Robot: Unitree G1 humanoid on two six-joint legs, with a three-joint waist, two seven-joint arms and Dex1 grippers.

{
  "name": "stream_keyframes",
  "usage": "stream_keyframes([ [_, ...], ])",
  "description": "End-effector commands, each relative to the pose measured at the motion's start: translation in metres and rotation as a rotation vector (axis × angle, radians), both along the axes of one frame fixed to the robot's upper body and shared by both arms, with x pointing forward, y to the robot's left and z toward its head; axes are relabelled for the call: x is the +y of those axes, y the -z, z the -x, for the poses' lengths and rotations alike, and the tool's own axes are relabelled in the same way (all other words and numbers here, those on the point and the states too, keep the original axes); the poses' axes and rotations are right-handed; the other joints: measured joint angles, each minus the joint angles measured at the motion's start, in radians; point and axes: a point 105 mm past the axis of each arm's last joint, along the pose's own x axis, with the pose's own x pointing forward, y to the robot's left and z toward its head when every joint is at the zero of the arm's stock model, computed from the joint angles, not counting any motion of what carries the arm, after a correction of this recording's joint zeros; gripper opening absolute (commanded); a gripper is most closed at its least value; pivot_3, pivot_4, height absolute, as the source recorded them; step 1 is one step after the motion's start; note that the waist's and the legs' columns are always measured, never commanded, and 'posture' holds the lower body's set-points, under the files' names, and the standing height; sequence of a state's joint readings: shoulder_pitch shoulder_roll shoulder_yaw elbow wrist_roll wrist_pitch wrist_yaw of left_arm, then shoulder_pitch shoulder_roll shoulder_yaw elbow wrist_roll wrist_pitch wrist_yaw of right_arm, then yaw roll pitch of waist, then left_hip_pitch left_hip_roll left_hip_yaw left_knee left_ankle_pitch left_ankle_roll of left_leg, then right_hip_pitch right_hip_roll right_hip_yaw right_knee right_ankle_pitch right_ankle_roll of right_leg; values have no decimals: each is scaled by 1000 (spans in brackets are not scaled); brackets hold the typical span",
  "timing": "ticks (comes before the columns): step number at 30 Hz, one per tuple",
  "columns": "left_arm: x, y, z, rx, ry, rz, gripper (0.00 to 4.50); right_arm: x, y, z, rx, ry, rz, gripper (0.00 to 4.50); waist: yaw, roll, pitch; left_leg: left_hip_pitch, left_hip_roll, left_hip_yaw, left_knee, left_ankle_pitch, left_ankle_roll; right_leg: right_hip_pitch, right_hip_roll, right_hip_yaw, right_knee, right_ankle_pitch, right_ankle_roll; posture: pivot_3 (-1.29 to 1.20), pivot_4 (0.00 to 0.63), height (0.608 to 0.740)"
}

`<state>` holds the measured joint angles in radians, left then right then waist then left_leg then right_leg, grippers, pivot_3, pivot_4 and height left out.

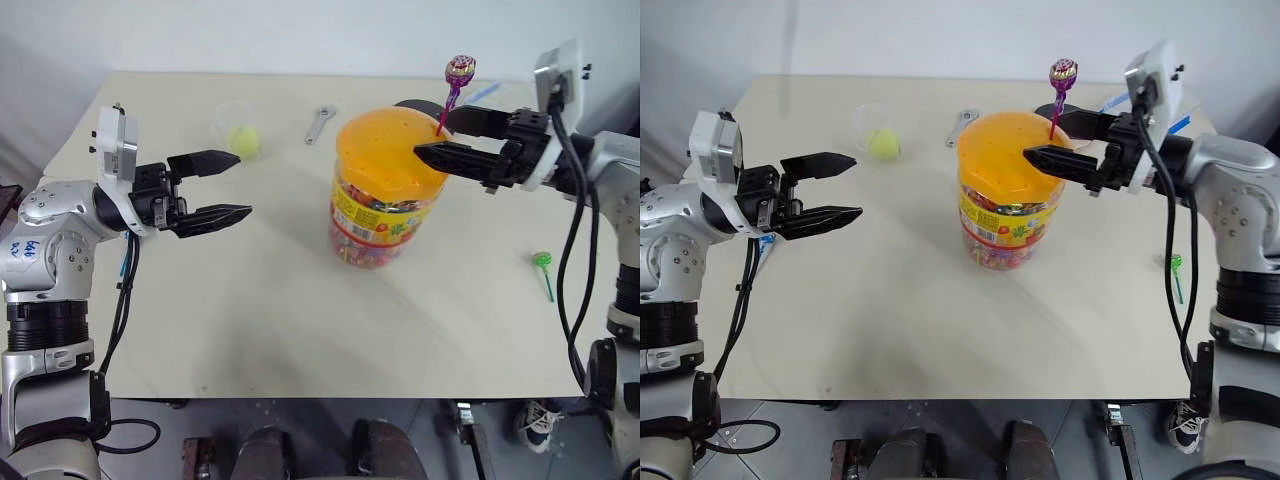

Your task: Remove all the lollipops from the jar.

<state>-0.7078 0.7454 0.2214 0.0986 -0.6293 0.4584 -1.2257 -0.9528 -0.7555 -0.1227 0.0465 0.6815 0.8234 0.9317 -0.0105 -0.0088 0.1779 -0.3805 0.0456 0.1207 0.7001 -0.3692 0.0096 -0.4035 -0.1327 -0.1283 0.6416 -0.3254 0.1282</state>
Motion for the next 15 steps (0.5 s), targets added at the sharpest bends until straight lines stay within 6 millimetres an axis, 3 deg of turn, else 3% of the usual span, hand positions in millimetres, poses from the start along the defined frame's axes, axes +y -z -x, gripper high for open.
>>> stream_keyframes([
  [1,2,-11,9,-53,2,16,4500,4,-23,5,-92,-35,-39,3621,-2,0,0,0,0,0,0,0,0,0,0,0,0,0,0,0,150,740],
  [11,3,-9,11,-55,-3,17,4500,6,-35,5,-144,-28,-50,183,-3,0,0,-2,0,-1,0,0,0,-3,0,-1,2,0,0,0,150,740],
  [15,2,-8,11,-51,6,15,4500,3,-47,6,-185,-7,-65,39,-16,0,0,-6,0,-1,1,0,0,-7,0,-1,2,0,0,0,150,740],
])
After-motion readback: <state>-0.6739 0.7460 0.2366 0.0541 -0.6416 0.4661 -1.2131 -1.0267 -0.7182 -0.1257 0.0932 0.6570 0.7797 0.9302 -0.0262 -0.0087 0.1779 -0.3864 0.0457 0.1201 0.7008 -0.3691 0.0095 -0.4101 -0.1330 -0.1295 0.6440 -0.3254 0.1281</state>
